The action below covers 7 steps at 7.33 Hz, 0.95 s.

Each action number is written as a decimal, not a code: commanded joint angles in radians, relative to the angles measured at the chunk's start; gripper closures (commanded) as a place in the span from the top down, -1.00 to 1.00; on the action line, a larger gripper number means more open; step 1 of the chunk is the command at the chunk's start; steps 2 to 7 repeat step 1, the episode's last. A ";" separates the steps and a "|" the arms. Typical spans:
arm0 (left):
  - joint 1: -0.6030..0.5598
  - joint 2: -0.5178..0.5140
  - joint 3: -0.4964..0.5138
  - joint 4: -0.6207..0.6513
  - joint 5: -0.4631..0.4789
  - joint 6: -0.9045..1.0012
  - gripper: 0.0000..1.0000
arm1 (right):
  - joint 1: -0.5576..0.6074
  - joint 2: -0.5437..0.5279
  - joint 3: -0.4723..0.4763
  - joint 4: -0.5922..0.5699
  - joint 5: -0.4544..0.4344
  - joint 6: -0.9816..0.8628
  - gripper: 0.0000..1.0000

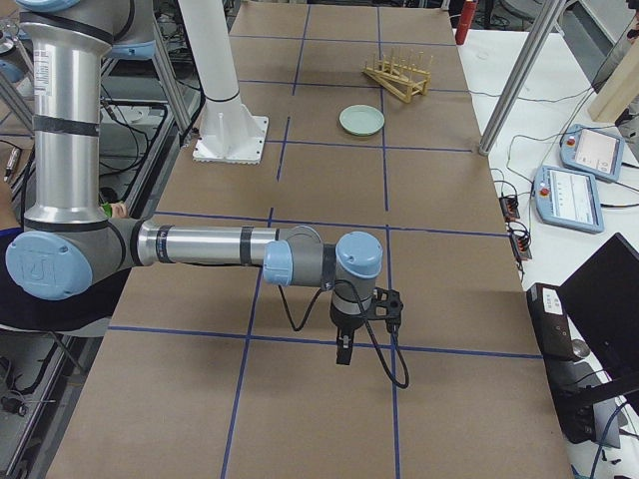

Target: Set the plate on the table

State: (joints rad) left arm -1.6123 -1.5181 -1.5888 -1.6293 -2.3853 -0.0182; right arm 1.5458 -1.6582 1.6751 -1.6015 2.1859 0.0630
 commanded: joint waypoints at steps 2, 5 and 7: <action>0.000 0.001 -0.010 0.000 0.000 0.000 1.00 | 0.000 0.000 0.000 0.000 0.000 0.001 1.00; 0.000 0.001 -0.010 0.000 0.000 0.000 1.00 | 0.000 0.000 0.000 0.000 0.000 0.001 1.00; 0.000 0.001 -0.010 0.000 0.000 0.000 1.00 | 0.000 0.000 0.000 0.000 0.000 0.001 1.00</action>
